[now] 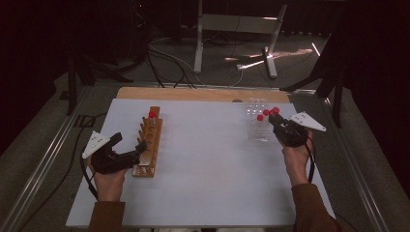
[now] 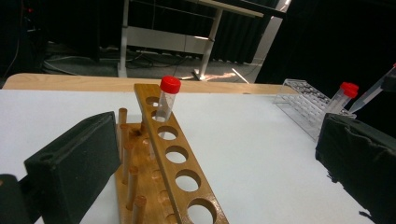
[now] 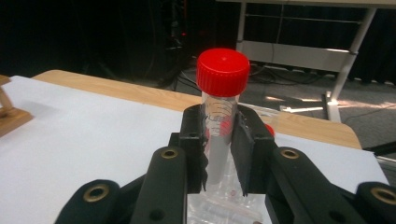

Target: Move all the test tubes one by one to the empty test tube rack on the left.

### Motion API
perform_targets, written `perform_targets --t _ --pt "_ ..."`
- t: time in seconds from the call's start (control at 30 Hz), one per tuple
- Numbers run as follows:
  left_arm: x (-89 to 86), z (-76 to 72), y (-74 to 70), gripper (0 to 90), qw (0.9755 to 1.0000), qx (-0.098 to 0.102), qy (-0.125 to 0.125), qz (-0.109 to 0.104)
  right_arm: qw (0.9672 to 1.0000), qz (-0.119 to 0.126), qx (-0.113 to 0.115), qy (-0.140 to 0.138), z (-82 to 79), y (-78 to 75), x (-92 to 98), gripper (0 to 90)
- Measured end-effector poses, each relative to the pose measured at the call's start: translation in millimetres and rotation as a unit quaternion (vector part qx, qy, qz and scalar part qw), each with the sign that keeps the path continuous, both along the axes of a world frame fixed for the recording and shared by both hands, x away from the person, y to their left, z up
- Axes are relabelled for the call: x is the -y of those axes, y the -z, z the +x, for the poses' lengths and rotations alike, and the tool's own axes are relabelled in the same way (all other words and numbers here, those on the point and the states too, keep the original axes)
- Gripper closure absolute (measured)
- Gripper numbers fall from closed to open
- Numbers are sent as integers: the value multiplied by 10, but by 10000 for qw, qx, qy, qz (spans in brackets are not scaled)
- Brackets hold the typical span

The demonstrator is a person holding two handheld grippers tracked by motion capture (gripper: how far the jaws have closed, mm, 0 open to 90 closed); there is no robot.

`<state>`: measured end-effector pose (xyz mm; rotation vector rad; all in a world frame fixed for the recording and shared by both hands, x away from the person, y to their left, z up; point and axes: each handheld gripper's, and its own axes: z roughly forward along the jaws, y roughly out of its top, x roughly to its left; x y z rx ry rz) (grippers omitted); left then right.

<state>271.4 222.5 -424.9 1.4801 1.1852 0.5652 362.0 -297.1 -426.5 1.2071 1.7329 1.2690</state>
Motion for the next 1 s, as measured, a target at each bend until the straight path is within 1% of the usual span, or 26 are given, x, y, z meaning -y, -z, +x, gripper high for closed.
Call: perform_targets --t 0.07,0.23,0.37,0.5,0.57,0.63,0.7,0.77,0.8,0.9,1.0 --pt "-3 2 7 6 10000 -8 -17 -9 10000 -72 -10 -38 -33 9 -16 747" --pt "3 8 26 6 10000 -37 -36 -11 9998 47 -33 -172 -126 73 -21 747" --pt "38 14 34 6 10000 -56 -5 36 9992 226 -75 -308 -213 142 -44 747" --pt "79 29 54 6 9999 -98 32 86 9983 251 -95 -510 -298 222 -118 746" --pt "96 30 58 6 9999 -105 55 108 9980 197 -141 -575 -304 235 -152 746" --pt "115 23 48 6 9998 -87 65 136 9974 278 -152 -645 -327 242 -176 746" --pt "152 14 33 6 9998 -42 70 180 9967 267 -165 -745 -354 255 -219 746" --pt "223 4 16 6 9995 3 58 320 9961 278 -182 -812 -382 261 -254 746" --pt "263 1 7 6 9994 28 80 346 9957 271 -194 -862 -397 262 -274 746" --pt "398 9 -25 6 9989 72 213 411 9947 256 -214 -977 -433 257 -334 746" --pt "560 44 -60 6 9977 103 399 530 9936 257 -229 -1078 -447 249 -374 746"
